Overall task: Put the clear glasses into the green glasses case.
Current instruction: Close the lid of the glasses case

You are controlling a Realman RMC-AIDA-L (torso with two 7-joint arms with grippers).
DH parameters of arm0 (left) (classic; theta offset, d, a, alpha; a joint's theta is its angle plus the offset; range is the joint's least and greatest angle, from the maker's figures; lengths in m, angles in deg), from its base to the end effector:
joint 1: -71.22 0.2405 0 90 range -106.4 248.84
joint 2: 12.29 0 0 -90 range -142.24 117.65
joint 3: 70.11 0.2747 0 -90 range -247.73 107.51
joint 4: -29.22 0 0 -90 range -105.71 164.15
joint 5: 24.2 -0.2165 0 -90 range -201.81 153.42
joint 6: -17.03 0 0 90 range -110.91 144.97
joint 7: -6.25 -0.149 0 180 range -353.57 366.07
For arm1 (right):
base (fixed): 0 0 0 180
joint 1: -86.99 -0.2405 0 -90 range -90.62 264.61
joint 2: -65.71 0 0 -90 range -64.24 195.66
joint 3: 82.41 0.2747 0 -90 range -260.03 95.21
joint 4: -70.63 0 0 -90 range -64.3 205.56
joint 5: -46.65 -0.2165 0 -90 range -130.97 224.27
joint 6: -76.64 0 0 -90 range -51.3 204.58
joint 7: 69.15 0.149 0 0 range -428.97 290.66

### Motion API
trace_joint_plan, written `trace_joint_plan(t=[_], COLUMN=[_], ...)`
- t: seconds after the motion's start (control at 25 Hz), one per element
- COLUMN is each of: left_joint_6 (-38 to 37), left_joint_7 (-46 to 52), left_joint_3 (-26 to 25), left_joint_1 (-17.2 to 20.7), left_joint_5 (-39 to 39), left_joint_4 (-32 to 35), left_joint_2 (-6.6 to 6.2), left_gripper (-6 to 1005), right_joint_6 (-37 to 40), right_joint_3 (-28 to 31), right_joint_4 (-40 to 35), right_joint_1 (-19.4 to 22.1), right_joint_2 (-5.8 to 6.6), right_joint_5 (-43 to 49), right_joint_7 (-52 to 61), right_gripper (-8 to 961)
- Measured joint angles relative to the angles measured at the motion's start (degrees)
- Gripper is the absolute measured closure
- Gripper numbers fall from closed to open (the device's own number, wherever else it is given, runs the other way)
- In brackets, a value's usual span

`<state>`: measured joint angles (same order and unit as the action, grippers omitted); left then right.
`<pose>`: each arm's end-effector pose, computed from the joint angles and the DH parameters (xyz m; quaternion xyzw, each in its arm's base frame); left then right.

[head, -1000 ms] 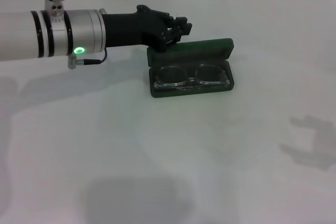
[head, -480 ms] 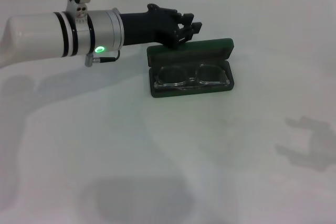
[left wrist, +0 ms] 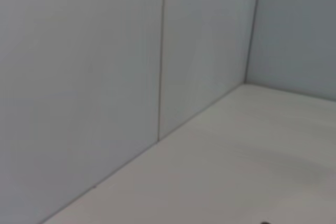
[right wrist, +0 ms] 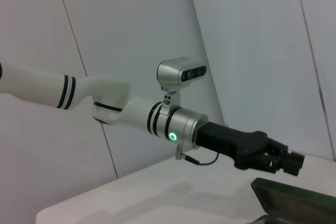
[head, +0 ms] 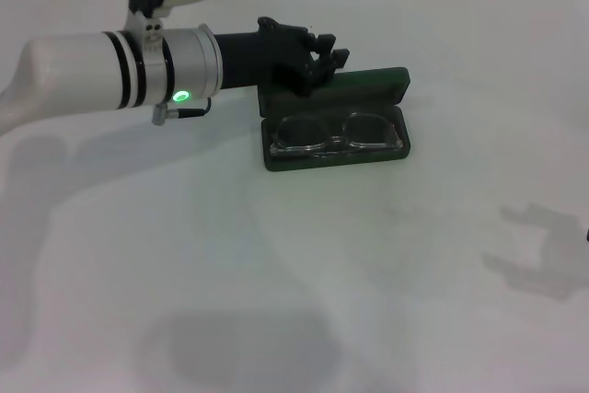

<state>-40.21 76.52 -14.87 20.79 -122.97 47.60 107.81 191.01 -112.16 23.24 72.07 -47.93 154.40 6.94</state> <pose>-0.1891 0.4371 -0.0924 -0.9478 -0.1548 -0.1915 0.2028 0.3272 0.2475 0.0858 -0.9197 0.1784 0.3167 0.1483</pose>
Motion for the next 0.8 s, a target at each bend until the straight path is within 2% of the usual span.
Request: trace_joint_plan(t=[0.16, 0.8], left_joint_6=[1.16, 2.21], left_joint_7=[0.17, 0.13], left_joint_3=[1.74, 3.20], left_joint_1=[-0.06, -0.11], left_joint_5=[0.04, -0.02], left_joint_4=[-0.01, -0.10], left_joint_2=[0.11, 0.13], left_gripper=[743, 759], right_joint_6=[-0.37, -1.61], right_joint_3=[0.04, -0.04], right_joint_4=[0.03, 1.46], right_joint_1=[-0.13, -0.81], right_joint_2=[0.00, 0.00], right_joint_5=[0.00, 0.03], right_joint_7=[-0.03, -1.06], right_gripper=[213, 214])
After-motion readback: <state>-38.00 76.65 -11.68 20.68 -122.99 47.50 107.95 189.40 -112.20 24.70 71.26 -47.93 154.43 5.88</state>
